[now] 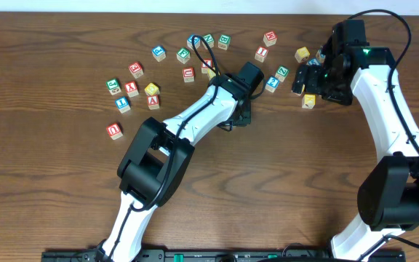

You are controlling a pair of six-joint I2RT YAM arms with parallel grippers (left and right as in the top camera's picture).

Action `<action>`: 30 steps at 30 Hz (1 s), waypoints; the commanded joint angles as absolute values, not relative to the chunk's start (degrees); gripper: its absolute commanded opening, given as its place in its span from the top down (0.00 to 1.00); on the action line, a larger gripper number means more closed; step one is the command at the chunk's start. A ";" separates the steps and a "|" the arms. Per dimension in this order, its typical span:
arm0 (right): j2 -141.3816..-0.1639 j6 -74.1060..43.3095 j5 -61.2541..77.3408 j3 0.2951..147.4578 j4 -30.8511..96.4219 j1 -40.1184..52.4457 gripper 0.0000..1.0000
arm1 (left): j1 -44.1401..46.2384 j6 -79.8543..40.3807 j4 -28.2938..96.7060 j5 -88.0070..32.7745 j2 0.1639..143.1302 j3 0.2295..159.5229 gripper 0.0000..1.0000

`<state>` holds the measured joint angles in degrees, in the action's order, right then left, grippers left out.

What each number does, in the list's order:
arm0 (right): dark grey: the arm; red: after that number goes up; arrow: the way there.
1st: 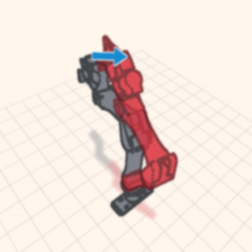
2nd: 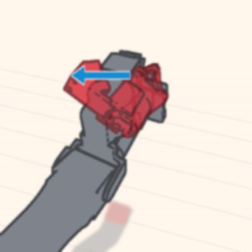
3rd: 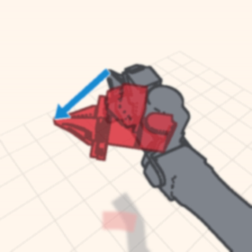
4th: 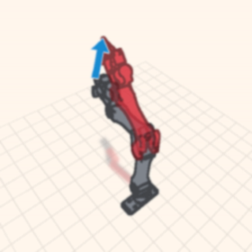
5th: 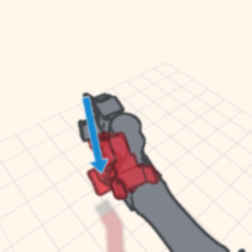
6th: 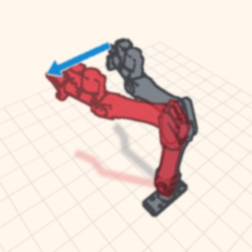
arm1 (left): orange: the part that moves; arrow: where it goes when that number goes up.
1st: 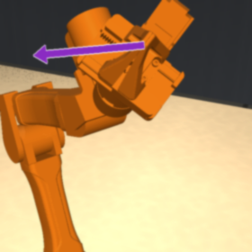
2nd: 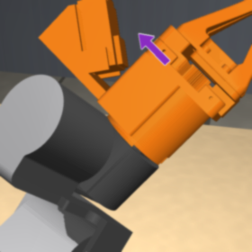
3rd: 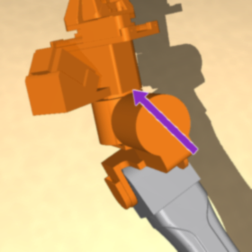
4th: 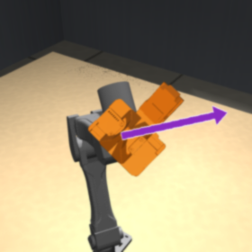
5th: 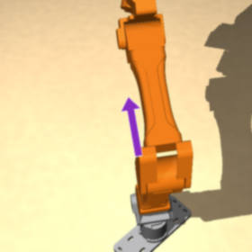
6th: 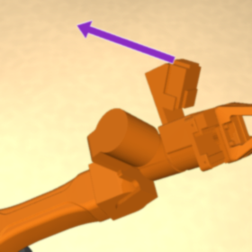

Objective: Spell out CORL
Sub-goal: 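Carry the blue L block to the right end of the row and release, then lower the right gripper to the right side of the L block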

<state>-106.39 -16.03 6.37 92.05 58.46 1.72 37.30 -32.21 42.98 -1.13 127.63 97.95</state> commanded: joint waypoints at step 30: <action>-106.06 -20.23 6.13 83.15 48.60 14.06 0.45 | 14.26 -25.12 54.24 5.61 99.68 99.18 0.68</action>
<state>-106.39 -18.46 6.39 85.27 49.65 11.84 15.66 -25.47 53.67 4.71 99.94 99.02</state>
